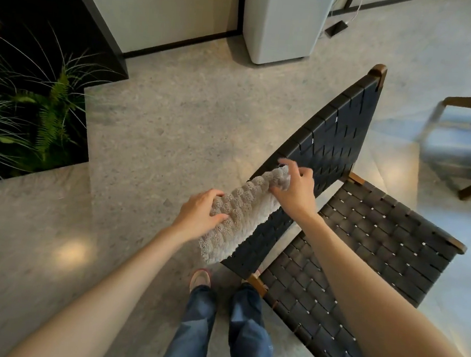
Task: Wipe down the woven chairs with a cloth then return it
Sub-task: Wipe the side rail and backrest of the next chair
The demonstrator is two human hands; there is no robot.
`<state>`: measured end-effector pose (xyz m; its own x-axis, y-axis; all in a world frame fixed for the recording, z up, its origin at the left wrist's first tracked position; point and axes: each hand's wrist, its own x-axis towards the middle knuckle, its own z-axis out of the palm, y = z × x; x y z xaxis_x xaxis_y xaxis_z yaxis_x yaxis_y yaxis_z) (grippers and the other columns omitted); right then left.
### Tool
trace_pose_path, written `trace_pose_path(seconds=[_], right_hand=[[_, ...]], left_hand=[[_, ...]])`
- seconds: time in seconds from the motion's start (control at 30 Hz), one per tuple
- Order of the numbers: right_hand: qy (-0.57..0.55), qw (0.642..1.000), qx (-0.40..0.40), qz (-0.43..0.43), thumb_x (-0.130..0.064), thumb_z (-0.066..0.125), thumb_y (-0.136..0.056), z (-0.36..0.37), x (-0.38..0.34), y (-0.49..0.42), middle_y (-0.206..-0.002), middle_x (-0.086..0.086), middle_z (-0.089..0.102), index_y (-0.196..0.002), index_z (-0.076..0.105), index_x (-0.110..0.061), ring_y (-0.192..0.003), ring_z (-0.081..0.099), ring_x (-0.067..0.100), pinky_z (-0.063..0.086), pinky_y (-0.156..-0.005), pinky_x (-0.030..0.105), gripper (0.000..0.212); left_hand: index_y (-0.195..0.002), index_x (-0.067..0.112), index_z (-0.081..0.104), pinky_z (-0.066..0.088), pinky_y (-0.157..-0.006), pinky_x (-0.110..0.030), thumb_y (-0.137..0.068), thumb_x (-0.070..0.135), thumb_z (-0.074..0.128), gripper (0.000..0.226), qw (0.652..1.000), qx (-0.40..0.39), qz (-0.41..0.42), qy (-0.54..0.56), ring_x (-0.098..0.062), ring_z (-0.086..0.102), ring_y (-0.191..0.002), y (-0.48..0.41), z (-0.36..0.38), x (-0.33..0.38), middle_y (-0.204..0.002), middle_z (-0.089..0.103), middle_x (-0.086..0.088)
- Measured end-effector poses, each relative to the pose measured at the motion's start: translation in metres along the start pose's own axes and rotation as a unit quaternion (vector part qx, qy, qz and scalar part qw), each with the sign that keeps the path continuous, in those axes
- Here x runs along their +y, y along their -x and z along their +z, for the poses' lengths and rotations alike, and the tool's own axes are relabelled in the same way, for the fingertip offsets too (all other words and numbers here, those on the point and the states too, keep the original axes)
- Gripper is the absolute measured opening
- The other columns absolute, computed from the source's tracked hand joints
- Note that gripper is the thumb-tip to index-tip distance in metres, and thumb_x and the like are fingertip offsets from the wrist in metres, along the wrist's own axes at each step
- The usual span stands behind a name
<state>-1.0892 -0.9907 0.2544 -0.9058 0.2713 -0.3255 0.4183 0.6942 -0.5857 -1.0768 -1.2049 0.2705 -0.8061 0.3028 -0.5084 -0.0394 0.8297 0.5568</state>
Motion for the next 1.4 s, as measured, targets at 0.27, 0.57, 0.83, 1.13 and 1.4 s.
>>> trace_pose_path(seconds=[0.27,0.57,0.83,1.13,1.4], right_hand=[[0.123,0.987,-0.02,-0.101,-0.025,0.062,-0.088,-0.026,0.01,0.028,-0.099,0.003,0.065,-0.086,0.059,-0.015,-0.102,0.055,0.02,0.018,-0.117,0.045,0.011],[-0.384,0.906,-0.125,0.129,-0.024,0.048,-0.099,-0.028,0.003,0.116,-0.108,0.008,0.062,-0.106,0.057,-0.018,-0.101,0.06,0.021,0.05,-0.091,0.035,0.013],[-0.549,0.812,-0.005,0.201,-0.022,0.061,-0.092,0.002,-0.001,0.15,-0.126,0.008,0.049,-0.128,0.026,-0.02,-0.113,0.056,0.02,0.051,-0.096,0.041,0.05],[-0.378,0.914,0.113,0.091,-0.013,0.049,-0.099,0.028,0.0,0.154,-0.124,-0.018,0.047,-0.147,0.024,-0.026,-0.1,0.052,-0.01,0.041,-0.091,0.011,0.055],[-0.386,0.921,0.003,0.056,-0.066,0.026,-0.089,0.115,-0.023,0.108,-0.157,-0.011,-0.018,-0.141,0.003,-0.059,-0.144,-0.023,0.014,-0.01,-0.118,0.05,0.058]], left_hand=[[-0.126,0.013,0.055,0.038,-0.081,-0.023,-0.09,0.034,0.061,0.043,0.998,-0.002,0.022,0.051,-0.014,0.054,-0.104,0.022,-0.018,0.008,-0.121,0.06,-0.002],[-0.126,0.013,0.057,0.05,-0.095,-0.038,-0.097,0.011,0.048,0.03,0.916,-0.072,-0.021,0.393,-0.018,0.062,-0.11,0.044,0.002,0.052,-0.118,0.065,-0.006],[-0.141,0.015,0.038,0.044,-0.104,-0.041,-0.101,0.009,0.035,0.041,0.897,-0.199,0.013,0.395,-0.019,0.054,-0.122,0.055,0.012,0.072,-0.135,0.051,-0.002],[-0.122,0.022,0.055,0.044,-0.097,-0.025,-0.102,0.012,0.034,0.031,0.984,0.04,0.064,0.162,-0.01,0.051,-0.116,0.02,-0.003,0.018,-0.13,0.055,0.003],[-0.143,0.025,0.037,0.024,-0.108,-0.018,-0.104,0.018,0.03,0.041,0.984,0.018,0.117,0.136,-0.005,0.028,-0.137,-0.026,0.02,0.0,-0.15,0.033,0.003]])
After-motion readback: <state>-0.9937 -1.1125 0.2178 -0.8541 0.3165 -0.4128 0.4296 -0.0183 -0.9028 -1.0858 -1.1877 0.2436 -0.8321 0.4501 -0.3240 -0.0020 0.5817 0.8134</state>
